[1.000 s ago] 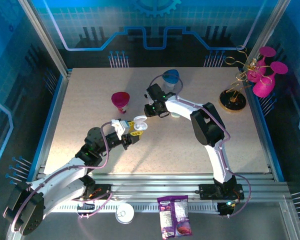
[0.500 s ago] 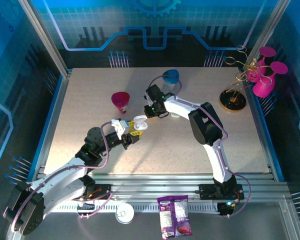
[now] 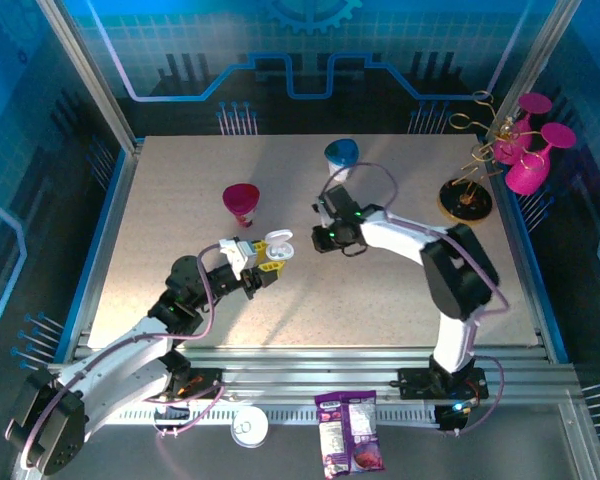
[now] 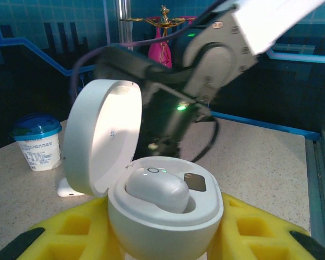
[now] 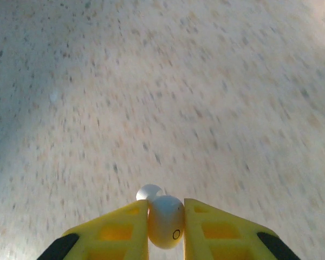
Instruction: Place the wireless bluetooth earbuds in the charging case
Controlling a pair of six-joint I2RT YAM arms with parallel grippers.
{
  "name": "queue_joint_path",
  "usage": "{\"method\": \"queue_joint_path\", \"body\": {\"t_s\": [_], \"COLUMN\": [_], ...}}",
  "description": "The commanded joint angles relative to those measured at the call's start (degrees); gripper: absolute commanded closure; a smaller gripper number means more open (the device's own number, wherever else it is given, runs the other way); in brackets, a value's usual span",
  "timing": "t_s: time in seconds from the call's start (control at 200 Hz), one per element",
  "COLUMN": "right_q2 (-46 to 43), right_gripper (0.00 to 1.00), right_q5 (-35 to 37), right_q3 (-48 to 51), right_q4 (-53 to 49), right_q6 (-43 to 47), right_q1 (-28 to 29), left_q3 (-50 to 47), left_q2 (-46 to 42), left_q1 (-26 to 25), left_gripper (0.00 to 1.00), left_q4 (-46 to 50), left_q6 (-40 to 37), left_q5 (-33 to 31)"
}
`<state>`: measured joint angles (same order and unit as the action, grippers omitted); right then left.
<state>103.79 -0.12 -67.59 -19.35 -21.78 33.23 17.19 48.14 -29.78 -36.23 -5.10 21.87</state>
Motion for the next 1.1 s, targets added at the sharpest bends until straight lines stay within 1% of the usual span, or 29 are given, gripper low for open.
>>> {"method": "queue_joint_path", "body": {"t_s": [0.0,0.14,0.205,0.305,0.415,0.475,0.635,0.735,0.825,0.951,1.096], "right_q2": [-7.2,-15.5,-17.2,-17.4,-16.7,-17.0,-19.4,-20.1,-20.4,-21.0,-21.6], "right_gripper": [0.81,0.80,0.79,0.79,0.79,0.76,0.62,0.57,0.54,0.53,0.52], "right_q5": [1.6,1.3,-0.5,-3.5,-4.1,-4.3,-5.9,-7.1,-7.2,-6.3,-7.9], "right_q3": [9.9,19.7,21.8,24.4,25.2,25.3,26.0,26.4,26.7,26.9,26.4], "right_q4": [1.3,-0.5,-0.9,1.4,2.3,2.3,2.0,1.8,1.4,0.5,-0.2], "right_q6": [-2.8,-4.9,-6.1,-8.2,-9.3,-9.6,-10.8,-11.9,-12.6,-13.0,-12.4], "right_q1": [-2.0,-2.5,-2.4,-2.3,-2.3,-2.2,-1.1,0.1,1.3,2.4,3.4], "left_q3": [1.4,1.7,1.9,2.2,2.6,2.7,2.6,2.6,2.7,2.9,3.0], "left_q2": [-0.8,-0.2,0.4,1.5,1.9,1.6,0.6,0.9,1.6,2.0,1.7], "left_q1": [-0.2,-0.1,-0.2,-0.2,-0.2,-0.1,-0.1,-0.2,-0.2,-0.1,-0.2], "left_gripper": [0.76,0.77,0.77,0.77,0.77,0.77,0.77,0.77,0.77,0.77,0.76], "left_q4": [0.3,0.1,-0.2,-1.0,-1.4,-0.9,0.3,-0.1,-0.7,-1.0,-0.8], "left_q6": [-1.7,-1.4,-1.3,-1.0,-0.5,-0.5,-0.8,-0.6,-0.5,-0.5,-0.4], "left_q5": [0.4,0.8,1.1,1.5,2.0,2.0,1.7,1.8,1.9,2.2,2.2]}}
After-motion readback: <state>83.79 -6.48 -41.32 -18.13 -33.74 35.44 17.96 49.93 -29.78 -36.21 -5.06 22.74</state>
